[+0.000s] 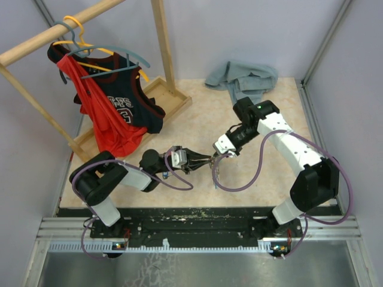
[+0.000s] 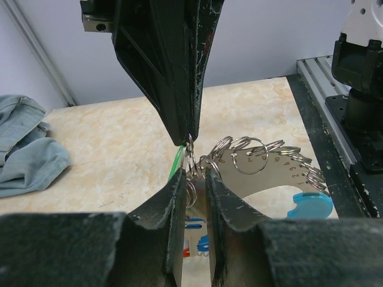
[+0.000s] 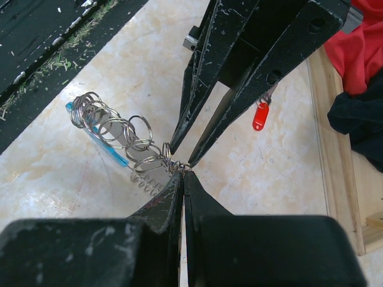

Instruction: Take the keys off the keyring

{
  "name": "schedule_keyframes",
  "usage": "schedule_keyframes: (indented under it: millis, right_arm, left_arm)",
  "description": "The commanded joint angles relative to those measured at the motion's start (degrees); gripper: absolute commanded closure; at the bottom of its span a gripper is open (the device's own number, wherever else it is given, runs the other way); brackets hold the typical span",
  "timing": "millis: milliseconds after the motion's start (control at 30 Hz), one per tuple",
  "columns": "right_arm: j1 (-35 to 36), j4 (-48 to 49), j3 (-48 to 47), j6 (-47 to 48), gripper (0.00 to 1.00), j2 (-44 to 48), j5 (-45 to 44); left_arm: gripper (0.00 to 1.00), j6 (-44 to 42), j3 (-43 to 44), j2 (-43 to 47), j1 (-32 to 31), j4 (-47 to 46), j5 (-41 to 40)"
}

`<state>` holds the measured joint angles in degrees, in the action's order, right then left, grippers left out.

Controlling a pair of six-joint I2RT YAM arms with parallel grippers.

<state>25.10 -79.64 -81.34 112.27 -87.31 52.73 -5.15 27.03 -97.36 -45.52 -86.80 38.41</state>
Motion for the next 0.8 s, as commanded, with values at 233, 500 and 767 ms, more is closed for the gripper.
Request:
schedule_keyframes:
  millis: [233, 500, 767]
  right_arm:
    - [0.74, 1.54, -0.23, -0.85, 1.0, -0.06, 3.08]
    - [0.91, 2.1, -0.29, -1.52, 1.0, -0.23, 2.99]
    - [1.1, 1.87, -0.49, -1.66, 1.0, -0.14, 2.82]
  left_arm:
    - [0.78, -2.64, -0.55, 0.62, -1.78, -15.74, -4.66]
    - [0.78, -4.6, -0.81, 0.64, -2.62, -15.68, -7.16]
    - [1.0, -5.59, -0.7, 1.02, -2.79, -13.87, -7.83]
